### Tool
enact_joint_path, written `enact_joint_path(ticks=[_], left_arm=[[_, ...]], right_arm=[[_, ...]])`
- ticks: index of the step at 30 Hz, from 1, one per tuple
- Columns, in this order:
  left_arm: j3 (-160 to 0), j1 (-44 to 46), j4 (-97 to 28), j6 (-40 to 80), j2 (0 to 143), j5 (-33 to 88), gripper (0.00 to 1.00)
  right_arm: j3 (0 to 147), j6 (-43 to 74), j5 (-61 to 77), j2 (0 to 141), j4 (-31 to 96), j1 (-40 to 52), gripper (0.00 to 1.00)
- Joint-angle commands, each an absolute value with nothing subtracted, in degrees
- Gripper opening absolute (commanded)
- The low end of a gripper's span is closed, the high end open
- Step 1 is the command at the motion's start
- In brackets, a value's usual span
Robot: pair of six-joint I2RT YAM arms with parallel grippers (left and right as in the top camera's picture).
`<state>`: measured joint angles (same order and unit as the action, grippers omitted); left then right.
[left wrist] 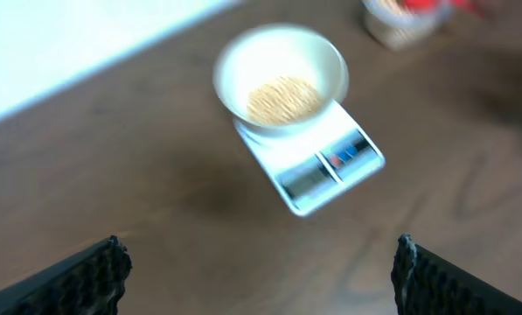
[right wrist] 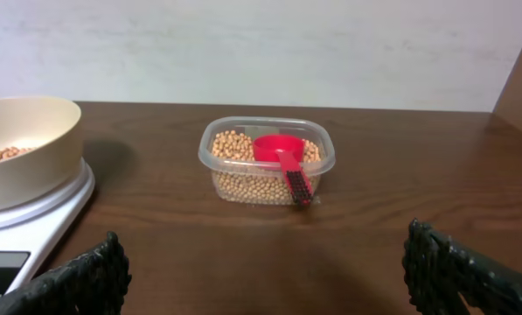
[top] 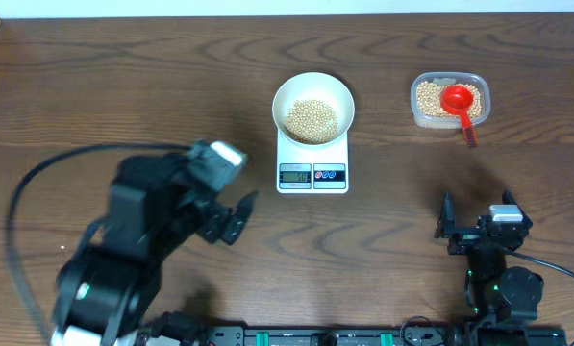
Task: Scoop item into bowl and weigh 50g on scale
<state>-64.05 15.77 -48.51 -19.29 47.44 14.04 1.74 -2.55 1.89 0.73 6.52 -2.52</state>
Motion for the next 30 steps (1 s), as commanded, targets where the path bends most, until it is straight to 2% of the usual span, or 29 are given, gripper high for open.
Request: enact_joint_path(ticks=[1,5,17,24,30], left_arm=[[-62.19,11.22,-47.03,-18.79,41.52,12.27,0.98],[-56.58,5.08,-42.13,-18.76,31.57,9.89,0.98],[-30.44,-2.24,-20.93,-18.24,8.12,7.88,0.98],[-16.58,-6.31,-10.17,-18.0,0.12,7.86,0.98],[-8.14,-7.07,-1.78,-17.23,0.1,6.72,0.98]], right_arm=[[1.37,-2.22,1.85,0.3,6.46,-2.2,0.99],[1.37,-2.22,1.85,0.3,6.46,-2.2,0.99],[1.37,-2.22,1.85,0.3,6.46,-2.2,0.99],[1.37,-2.22,1.85,0.3,6.46,-2.2,0.99],[1.37,-2.22,1.85,0.3,6.46,-2.2,0.99]])
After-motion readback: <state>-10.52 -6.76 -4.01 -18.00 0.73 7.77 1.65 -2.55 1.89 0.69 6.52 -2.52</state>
